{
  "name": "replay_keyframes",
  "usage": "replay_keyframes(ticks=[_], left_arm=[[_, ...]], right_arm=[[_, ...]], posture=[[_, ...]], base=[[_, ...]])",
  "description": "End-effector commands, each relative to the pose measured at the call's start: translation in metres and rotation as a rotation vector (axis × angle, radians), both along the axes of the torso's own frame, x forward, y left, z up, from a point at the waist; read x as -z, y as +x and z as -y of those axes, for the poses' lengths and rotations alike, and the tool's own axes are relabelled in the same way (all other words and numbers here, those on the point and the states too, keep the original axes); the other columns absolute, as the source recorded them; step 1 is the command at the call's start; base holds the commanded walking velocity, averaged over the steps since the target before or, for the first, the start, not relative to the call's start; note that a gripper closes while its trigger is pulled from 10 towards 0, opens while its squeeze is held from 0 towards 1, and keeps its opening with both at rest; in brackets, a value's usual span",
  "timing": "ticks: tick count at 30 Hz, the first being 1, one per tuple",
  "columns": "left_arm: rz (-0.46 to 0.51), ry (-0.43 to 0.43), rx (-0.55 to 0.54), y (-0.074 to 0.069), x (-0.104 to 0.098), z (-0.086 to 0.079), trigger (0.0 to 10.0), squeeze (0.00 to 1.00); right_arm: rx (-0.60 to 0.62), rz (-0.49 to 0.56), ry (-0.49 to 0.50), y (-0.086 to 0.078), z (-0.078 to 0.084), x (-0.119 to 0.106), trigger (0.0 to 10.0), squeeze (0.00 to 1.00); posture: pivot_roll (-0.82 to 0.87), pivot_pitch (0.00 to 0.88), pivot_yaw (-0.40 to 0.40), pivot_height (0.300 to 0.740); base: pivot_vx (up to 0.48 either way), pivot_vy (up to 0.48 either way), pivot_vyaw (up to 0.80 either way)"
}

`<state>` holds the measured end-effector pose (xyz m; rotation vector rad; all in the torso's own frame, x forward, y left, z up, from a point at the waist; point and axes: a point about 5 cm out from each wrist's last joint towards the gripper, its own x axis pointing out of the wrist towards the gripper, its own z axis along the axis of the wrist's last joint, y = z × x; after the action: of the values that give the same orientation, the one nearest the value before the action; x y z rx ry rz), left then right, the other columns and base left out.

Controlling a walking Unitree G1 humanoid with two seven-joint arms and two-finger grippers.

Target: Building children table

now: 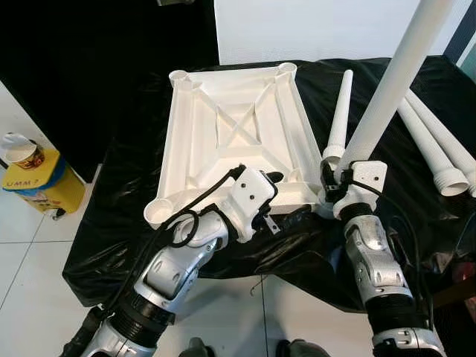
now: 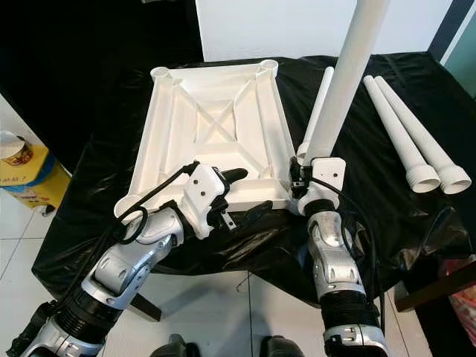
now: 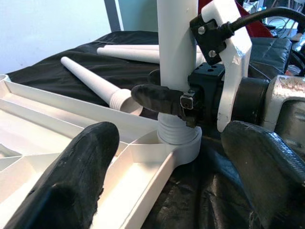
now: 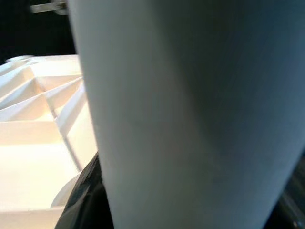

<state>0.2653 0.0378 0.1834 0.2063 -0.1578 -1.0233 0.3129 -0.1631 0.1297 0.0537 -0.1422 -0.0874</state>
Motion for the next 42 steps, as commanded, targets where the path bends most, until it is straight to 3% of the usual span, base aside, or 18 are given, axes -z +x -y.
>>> replay_keyframes(ticks=[1,2,5,9,22,23,26,27,31,36,37,38,39,42], left_arm=[[0.007,0.014,0.073,-0.006,0.0,0.001,10.0,0.0],[0.007,0.013,0.072,-0.006,0.0,0.001,10.0,0.0],[0.007,0.013,0.071,-0.006,0.0,0.001,10.0,0.0],[0.008,0.011,0.072,-0.006,0.0,0.002,10.0,0.0],[0.01,0.01,0.064,-0.006,0.0,0.001,10.0,0.0],[0.01,0.01,0.065,-0.006,0.0,0.001,10.0,0.0],[0.01,0.01,0.065,-0.006,0.0,0.001,10.0,0.0],[0.011,0.01,0.064,-0.005,0.0,0.001,10.0,0.0],[0.011,0.009,0.064,-0.005,-0.001,0.001,10.0,0.0],[0.013,0.01,0.057,-0.004,-0.001,0.0,10.0,0.0],[0.013,0.01,0.055,-0.004,-0.001,-0.001,10.0,0.0],[0.013,0.01,0.055,-0.004,-0.001,-0.001,10.0,0.0],[0.013,0.011,0.053,-0.004,-0.001,-0.002,10.0,0.0],[0.01,0.015,0.055,-0.004,0.0,-0.002,10.0,0.0]], right_arm=[[0.096,-0.22,0.056,-0.012,0.006,0.044,10.0,0.0],[0.21,-0.212,0.093,-0.014,0.004,0.044,10.0,0.0],[0.287,-0.205,0.118,-0.015,0.003,0.043,10.0,0.0],[0.22,-0.185,0.15,-0.01,-0.019,0.036,10.0,0.0],[0.171,-0.148,0.126,-0.01,-0.027,0.03,10.0,0.0],[0.163,-0.128,0.125,-0.009,-0.028,0.027,10.0,0.5],[0.161,-0.115,0.124,-0.01,-0.028,0.025,10.0,0.5],[0.152,-0.079,0.117,-0.01,-0.026,0.021,10.0,1.0],[0.135,-0.043,0.122,-0.01,-0.024,0.016,10.0,1.0],[0.0,0.065,0.052,-0.012,-0.012,0.003,10.0,1.0],[-0.047,0.074,0.036,-0.011,-0.008,0.002,10.0,0.59],[-0.047,0.074,0.036,-0.011,-0.008,0.002,10.0,0.59],[-0.078,0.084,0.016,-0.011,-0.004,0.0,10.0,0.04],[-0.16,0.093,-0.006,-0.008,0.003,-0.004,10.0,0.0]], posture=[[0.03,0.094,0.031,0.74],[0.04,0.093,0.03,0.74],[0.04,0.092,0.029,0.74],[0.04,0.083,0.018,0.74],[0.04,0.081,0.019,0.74],[0.04,0.082,0.02,0.74],[0.04,0.083,0.02,0.74],[0.04,0.084,0.021,0.74],[0.04,0.085,0.021,0.74],[0.04,0.093,0.022,0.74],[0.04,0.095,0.024,0.74],[0.04,0.095,0.024,0.74],[0.04,0.095,0.024,0.74],[0.04,0.1,0.026,0.74]], base=[[0.0,0.0,0.0],[0.0,0.0,0.0],[0.0,0.0,0.0],[0.0,0.0,0.0],[0.0,0.0,0.0],[0.0,0.0,0.0],[0.0,0.0,0.0],[0.0,0.0,0.0],[0.0,0.0,0.0],[0.0,0.0,0.0],[0.0,0.0,0.0],[0.0,0.0,0.0],[0.0,0.0,0.0],[0.0,0.0,0.0]])
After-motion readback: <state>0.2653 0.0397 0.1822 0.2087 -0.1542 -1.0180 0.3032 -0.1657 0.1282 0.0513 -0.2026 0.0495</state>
